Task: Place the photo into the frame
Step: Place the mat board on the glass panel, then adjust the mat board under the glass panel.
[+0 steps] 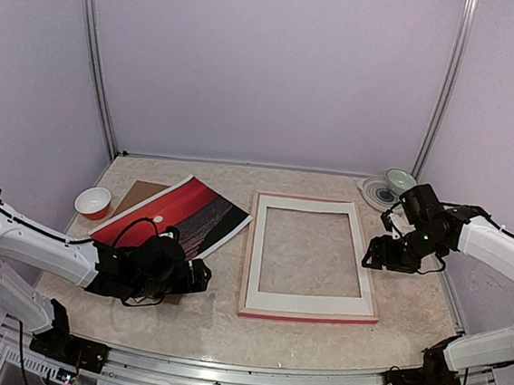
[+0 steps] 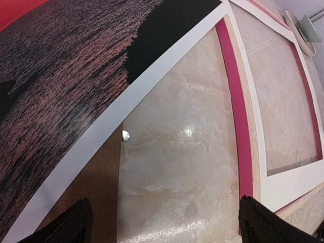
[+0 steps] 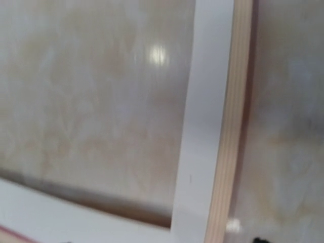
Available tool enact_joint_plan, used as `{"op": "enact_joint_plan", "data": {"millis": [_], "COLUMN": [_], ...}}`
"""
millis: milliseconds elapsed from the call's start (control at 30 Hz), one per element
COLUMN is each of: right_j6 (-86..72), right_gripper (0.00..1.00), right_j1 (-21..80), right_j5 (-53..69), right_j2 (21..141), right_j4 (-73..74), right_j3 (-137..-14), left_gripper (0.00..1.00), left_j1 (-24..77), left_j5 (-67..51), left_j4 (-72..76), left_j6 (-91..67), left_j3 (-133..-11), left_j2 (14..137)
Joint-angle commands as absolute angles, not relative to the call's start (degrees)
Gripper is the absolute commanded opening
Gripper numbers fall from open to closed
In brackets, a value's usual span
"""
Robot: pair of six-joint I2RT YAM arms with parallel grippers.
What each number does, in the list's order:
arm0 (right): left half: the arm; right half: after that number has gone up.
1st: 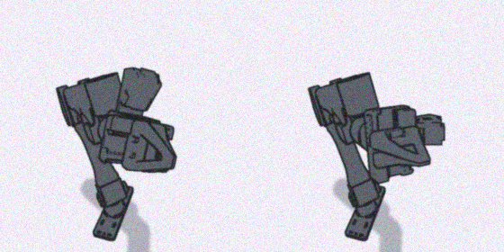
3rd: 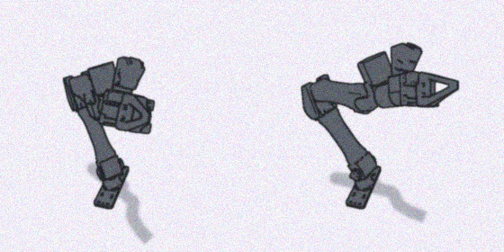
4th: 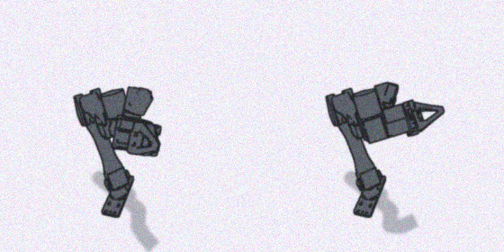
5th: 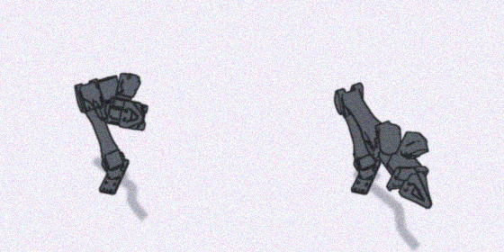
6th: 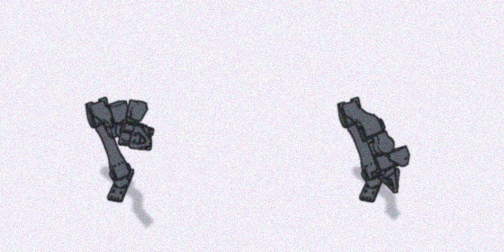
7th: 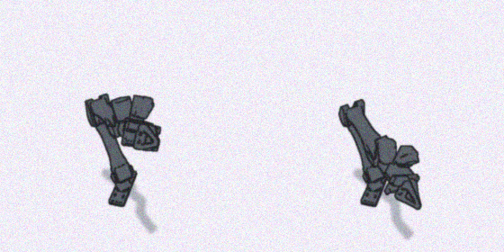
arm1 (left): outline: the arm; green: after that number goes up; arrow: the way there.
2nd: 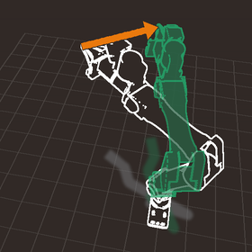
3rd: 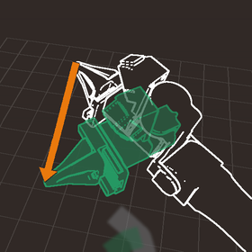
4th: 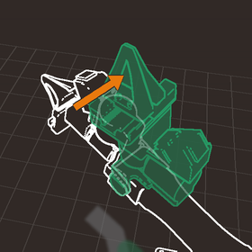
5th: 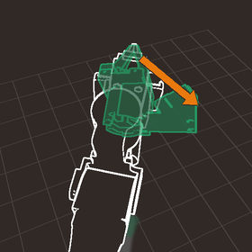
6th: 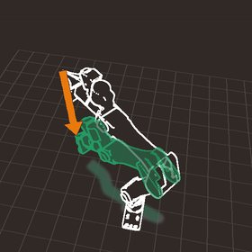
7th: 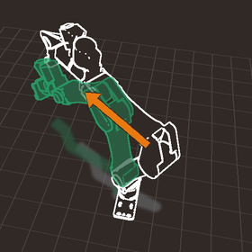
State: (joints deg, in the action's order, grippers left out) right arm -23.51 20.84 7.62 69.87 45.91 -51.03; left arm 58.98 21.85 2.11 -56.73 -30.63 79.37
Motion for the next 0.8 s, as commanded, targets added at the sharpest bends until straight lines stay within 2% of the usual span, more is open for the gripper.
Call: {"op": "enact_joint_plan", "data": {"millis": [0,100,200,467,767], "right_j6": [-28.51,-30.19,-30.83,-32.34,-32.6], "right_gripper": [0.69,0.6,0.56,0.56,0.61], "right_j1": [20.31,20.32,20.35,20.3,20.24], "right_j5": [3.86,1.86,2.23,-1.22,-7.63], "right_j2": [71.92,75.28,79.59,92.1,102.17], "right_j4": [36.57,32.52,28.99,24.69,25.02], "right_j3": [-51.83,-52.76,-54.23,-60.4,-68.57], "left_gripper": [0.99,0.99,0.99,0.99,0.99], "left_j1": [59.92,61.06,61.69,63.54,65.46], "left_j5": [21.99,22.76,23.35,23.46,24.16], "left_j4": [2.24,1.31,0.76,1.32,0.18], "left_j6": [-56.82,-56.88,-57.52,-59.08,-59.74], "left_j3": [-33.39,-34.08,-33.9,-33.14,-34.88], "left_j2": [80.65,80.99,80.99,82.04,84.02]}}
